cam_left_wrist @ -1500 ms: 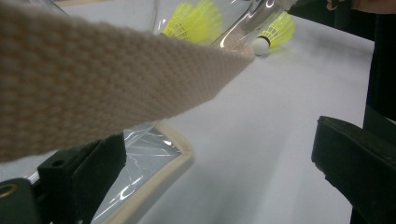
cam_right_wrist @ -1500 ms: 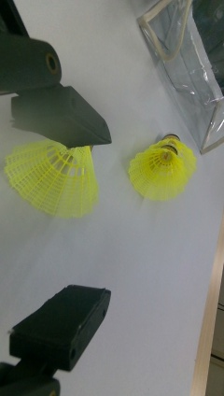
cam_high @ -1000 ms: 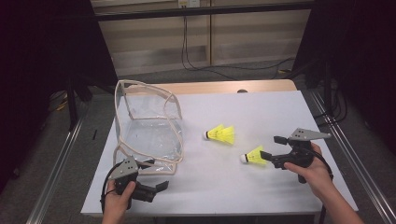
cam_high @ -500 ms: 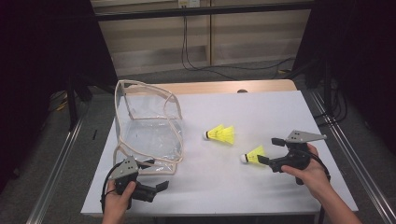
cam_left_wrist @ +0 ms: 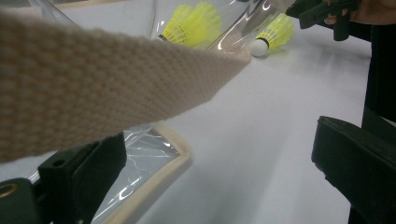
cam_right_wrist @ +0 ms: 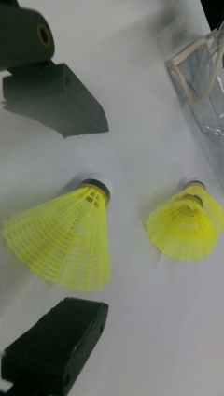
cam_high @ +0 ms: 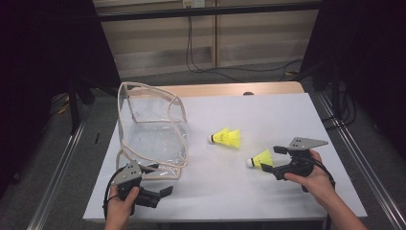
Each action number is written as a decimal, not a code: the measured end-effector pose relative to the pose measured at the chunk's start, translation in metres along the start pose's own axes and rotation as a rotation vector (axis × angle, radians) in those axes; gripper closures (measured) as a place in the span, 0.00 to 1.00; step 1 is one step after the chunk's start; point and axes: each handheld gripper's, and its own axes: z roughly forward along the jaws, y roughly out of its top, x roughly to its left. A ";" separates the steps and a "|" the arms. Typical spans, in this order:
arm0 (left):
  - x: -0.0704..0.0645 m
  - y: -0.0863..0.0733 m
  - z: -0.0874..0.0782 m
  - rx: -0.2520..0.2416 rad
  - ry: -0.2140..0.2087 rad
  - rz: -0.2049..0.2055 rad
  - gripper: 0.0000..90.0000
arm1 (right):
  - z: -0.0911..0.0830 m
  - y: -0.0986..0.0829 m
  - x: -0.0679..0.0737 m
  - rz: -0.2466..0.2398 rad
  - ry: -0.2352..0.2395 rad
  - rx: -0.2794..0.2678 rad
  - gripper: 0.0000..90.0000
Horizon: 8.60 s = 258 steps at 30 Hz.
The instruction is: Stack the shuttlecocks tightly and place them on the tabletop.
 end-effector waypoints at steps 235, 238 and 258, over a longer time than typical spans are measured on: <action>0.000 0.001 0.000 -0.002 -0.004 0.003 0.03 | 0.044 0.030 -0.021 0.019 -0.068 -0.012 0.97; 0.000 0.001 0.000 -0.002 -0.003 0.003 0.03 | 0.045 0.030 -0.022 0.019 -0.070 -0.011 0.97; 0.001 0.001 0.000 -0.003 -0.004 0.006 0.03 | 0.057 0.040 -0.018 0.004 -0.071 0.004 0.97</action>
